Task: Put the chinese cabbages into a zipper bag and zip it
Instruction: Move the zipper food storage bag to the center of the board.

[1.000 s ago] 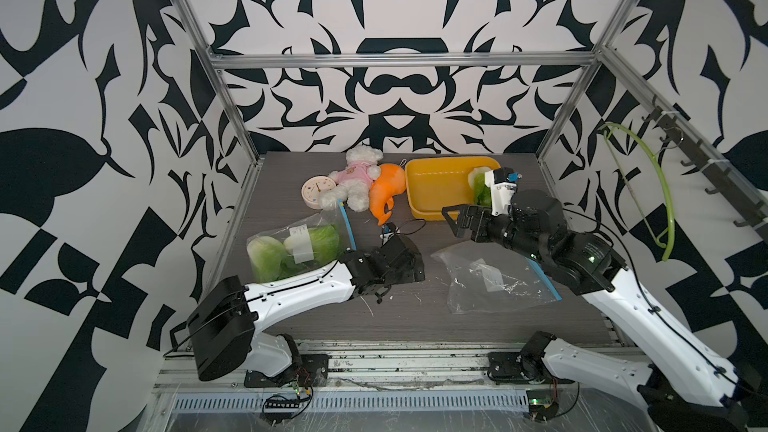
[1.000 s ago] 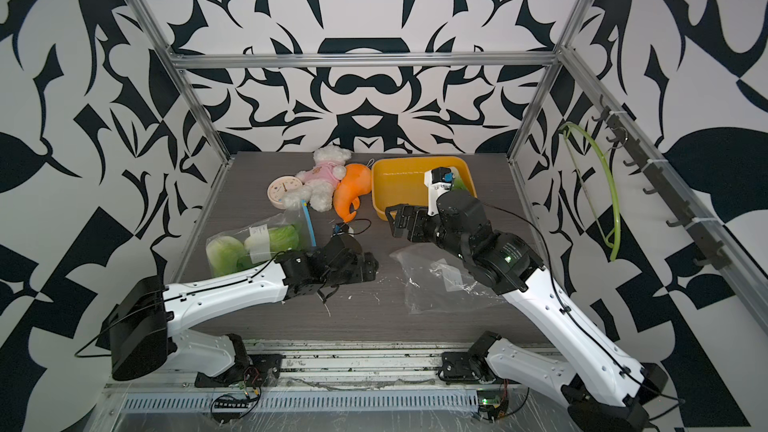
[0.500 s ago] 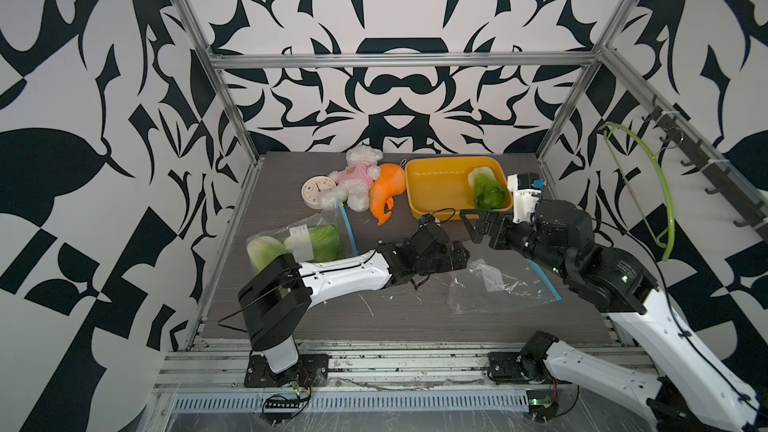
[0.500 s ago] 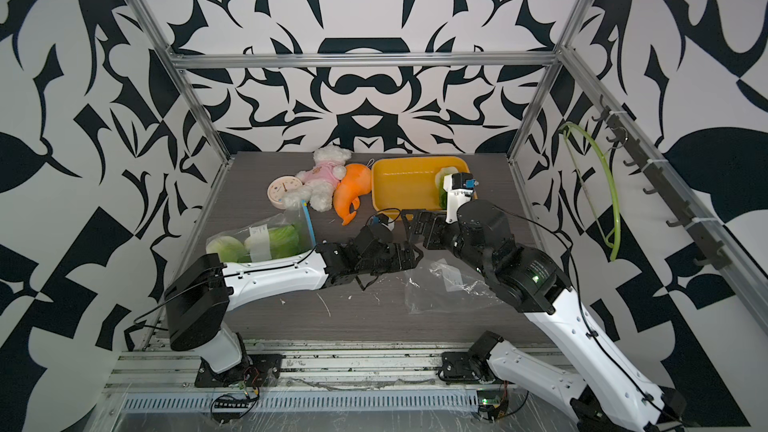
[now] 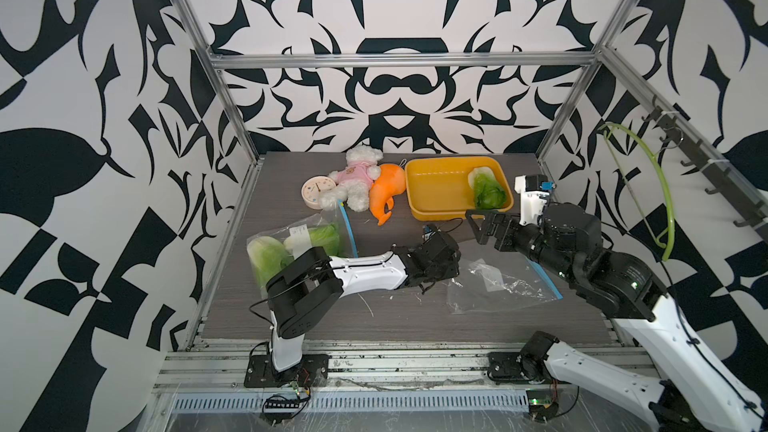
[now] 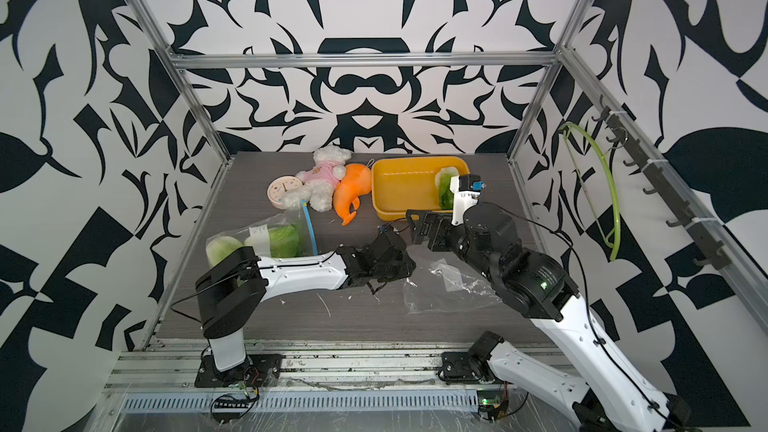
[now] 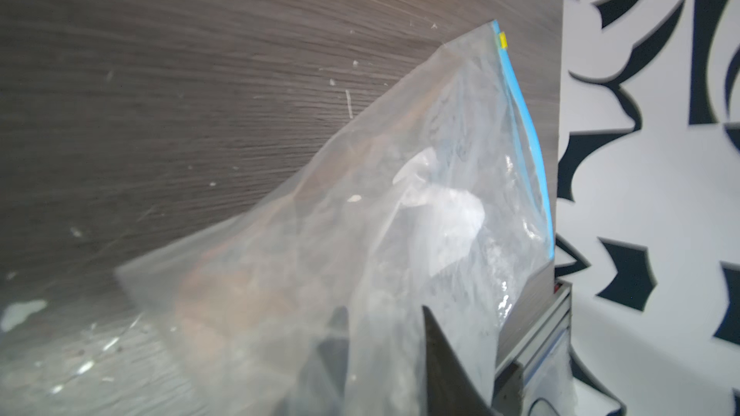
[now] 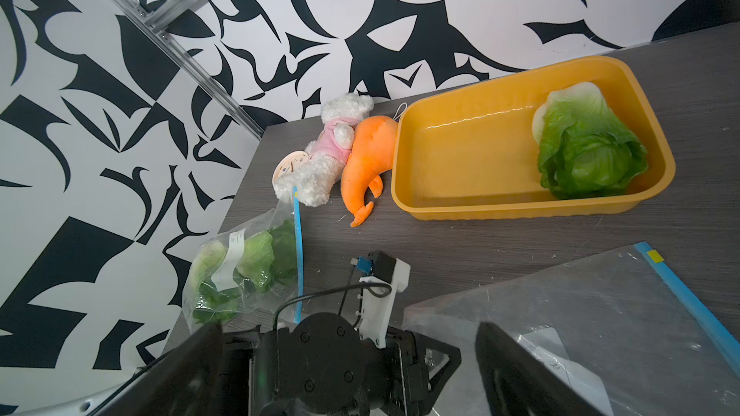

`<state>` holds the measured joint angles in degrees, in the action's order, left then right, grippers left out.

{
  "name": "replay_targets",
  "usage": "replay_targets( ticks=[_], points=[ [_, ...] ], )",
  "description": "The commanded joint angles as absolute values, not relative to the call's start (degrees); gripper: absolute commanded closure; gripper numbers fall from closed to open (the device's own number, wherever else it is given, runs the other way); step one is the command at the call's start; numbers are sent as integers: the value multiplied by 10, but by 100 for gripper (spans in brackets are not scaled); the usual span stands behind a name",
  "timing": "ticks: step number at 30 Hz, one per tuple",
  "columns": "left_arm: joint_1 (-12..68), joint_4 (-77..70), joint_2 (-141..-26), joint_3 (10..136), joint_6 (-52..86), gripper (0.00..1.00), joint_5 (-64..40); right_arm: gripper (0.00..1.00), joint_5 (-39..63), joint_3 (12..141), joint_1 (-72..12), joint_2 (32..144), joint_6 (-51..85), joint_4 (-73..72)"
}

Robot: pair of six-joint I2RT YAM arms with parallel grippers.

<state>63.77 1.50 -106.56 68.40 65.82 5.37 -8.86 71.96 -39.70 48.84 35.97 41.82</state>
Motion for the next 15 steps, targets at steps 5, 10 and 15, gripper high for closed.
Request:
replay_targets(
  ticks=[5, 10, 15],
  points=[
    [610, 66, -993, 617, 619, 100, 76, 1, -97, 737, -395, 501, 374, 409],
    [539, 148, -892, 541, 532, 100, 17, 1, -86, 752, -395, 525, 389, 417],
    [454, 263, -820, 509, 434, 95, 3, 1, -89, 730, -395, 518, 389, 403]
  ],
)
